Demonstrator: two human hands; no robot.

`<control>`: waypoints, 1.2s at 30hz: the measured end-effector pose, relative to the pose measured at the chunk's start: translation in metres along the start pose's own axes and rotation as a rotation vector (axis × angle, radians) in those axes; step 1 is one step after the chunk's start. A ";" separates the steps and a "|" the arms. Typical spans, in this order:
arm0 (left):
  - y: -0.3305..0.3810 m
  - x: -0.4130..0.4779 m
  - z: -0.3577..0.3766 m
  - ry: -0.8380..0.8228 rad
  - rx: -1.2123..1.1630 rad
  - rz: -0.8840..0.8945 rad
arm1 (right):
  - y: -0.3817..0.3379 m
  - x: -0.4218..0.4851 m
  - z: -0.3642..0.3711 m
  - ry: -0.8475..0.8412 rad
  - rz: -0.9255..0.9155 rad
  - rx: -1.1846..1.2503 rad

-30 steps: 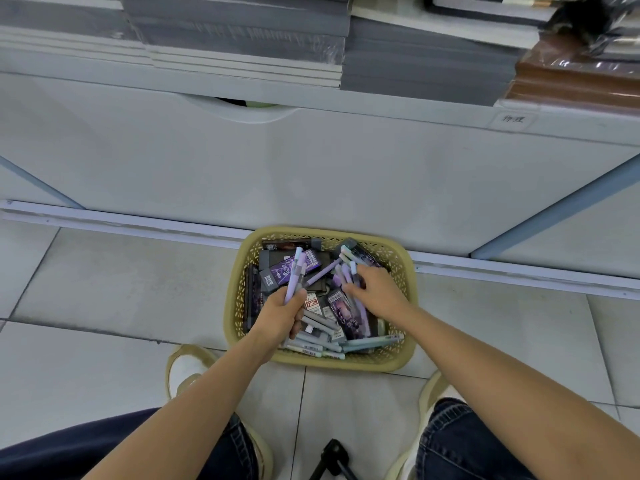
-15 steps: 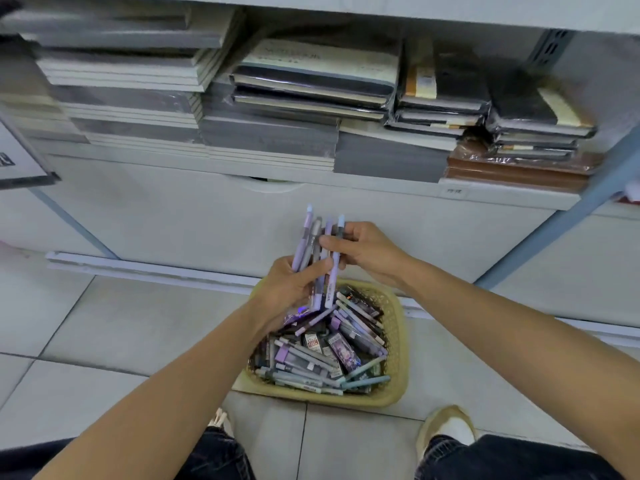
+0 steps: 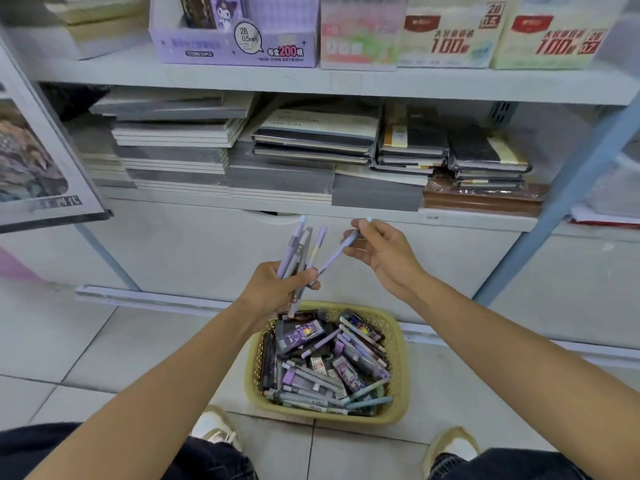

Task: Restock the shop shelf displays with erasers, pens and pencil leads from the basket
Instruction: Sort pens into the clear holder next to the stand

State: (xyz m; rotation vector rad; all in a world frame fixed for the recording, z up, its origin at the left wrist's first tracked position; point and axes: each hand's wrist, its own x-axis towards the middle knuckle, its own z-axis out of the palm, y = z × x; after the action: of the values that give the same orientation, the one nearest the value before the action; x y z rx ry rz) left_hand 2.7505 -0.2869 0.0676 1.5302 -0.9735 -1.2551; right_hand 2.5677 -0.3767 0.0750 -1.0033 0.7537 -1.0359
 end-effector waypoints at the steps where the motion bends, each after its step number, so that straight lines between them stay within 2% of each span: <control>1: -0.001 -0.001 0.001 0.018 -0.003 0.004 | 0.000 -0.002 -0.002 0.036 -0.020 -0.007; 3: -0.002 -0.003 0.003 0.031 0.006 0.013 | -0.001 -0.003 -0.006 0.083 -0.025 -0.019; 7: -0.002 -0.005 0.007 0.003 0.005 0.009 | -0.009 0.000 -0.011 0.055 -0.014 -0.025; 15: 0.020 0.002 0.007 -0.084 -0.164 -0.016 | -0.049 0.007 -0.001 0.028 -0.185 -0.097; 19: 0.071 0.005 0.003 -0.132 -0.198 0.112 | -0.112 0.013 0.019 -0.042 -0.329 -0.142; 22: 0.125 0.006 -0.003 -0.100 -0.146 0.222 | -0.168 0.015 0.039 -0.079 -0.447 -0.125; 27: 0.216 0.005 -0.013 -0.073 -0.142 0.493 | -0.264 0.018 0.073 -0.091 -0.718 -0.188; 31: 0.267 0.008 -0.021 -0.075 -0.142 0.630 | -0.326 0.028 0.084 0.007 -0.936 -0.249; 36: 0.288 0.021 -0.024 -0.019 -0.093 0.648 | -0.342 0.064 0.076 0.180 -0.940 -0.417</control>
State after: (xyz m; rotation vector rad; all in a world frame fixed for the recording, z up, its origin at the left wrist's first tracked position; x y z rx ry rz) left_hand 2.7693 -0.3847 0.3399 1.0039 -1.2709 -0.8328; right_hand 2.5422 -0.4721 0.4173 -1.7160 0.6521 -1.8350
